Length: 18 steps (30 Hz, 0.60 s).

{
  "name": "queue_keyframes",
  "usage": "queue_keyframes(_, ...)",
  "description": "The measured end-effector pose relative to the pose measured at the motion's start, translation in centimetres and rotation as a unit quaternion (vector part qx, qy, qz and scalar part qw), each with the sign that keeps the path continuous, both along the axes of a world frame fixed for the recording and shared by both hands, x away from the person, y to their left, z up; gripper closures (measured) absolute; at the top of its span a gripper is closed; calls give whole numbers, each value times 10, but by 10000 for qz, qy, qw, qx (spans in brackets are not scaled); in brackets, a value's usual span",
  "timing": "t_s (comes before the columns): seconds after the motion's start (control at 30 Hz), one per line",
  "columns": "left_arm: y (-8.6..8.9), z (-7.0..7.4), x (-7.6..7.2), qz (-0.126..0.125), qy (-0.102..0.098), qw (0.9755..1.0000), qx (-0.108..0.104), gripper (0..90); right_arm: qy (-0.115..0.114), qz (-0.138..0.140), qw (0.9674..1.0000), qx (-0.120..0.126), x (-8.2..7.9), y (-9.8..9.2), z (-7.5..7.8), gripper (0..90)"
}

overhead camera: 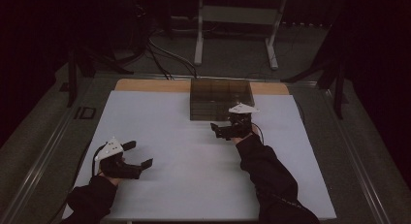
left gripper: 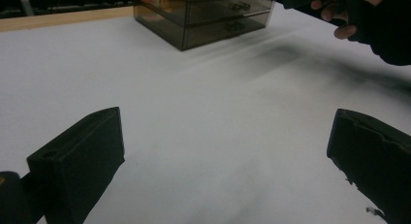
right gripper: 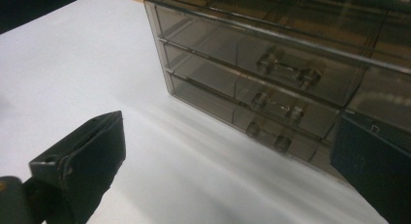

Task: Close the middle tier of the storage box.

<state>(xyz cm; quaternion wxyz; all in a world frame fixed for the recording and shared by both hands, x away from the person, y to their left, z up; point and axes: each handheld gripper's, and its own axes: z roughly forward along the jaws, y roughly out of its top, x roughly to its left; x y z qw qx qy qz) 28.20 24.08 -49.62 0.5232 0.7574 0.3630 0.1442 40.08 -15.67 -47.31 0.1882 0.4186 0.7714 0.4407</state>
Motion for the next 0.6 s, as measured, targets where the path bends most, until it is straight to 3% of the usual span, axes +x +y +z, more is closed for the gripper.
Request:
queue_keyframes(0.33,0,0,-1,-12,8,10000,-19,14,-174,224,9996,23,-8,-1,1,1)
queue_keyframes(0.6,0,0,0,-25,20,10000,-9,14,-359,502,9979,181,-17,-7,-1,1)
